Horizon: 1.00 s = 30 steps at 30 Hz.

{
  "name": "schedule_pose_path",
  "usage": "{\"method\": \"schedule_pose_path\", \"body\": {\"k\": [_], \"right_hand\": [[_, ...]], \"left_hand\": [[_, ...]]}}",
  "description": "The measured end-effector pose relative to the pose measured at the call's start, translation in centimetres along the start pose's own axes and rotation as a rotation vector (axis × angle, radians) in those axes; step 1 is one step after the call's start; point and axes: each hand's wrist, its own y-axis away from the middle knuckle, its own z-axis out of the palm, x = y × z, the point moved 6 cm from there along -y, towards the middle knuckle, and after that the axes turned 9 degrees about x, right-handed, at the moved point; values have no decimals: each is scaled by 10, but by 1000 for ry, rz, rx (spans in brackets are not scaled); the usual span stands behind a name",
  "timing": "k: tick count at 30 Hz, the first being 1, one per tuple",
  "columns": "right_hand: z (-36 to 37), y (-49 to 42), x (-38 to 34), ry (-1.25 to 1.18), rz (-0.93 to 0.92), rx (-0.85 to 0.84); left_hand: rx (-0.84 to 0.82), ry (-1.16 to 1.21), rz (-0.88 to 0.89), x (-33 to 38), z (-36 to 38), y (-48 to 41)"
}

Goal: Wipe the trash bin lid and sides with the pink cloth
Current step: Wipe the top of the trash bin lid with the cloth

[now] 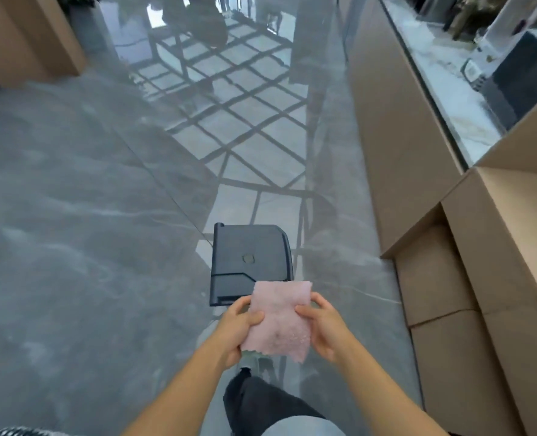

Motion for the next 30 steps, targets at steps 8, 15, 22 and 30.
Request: {"method": "schedule_pose_path", "body": {"k": [8, 15, 22, 30], "right_hand": [[84, -113, -13, 192, 62, 266], [120, -205, 7, 265, 91, 511], [152, -311, 40, 413, -50, 870], [203, -440, 100, 1072, -113, 925]], "left_hand": [[103, -260, -28, 76, -32, -130], [50, -678, 134, 110, -22, -245], [-360, -1061, 298, 99, -11, -394], [-319, -1565, 1006, 111, -38, -556]]}}
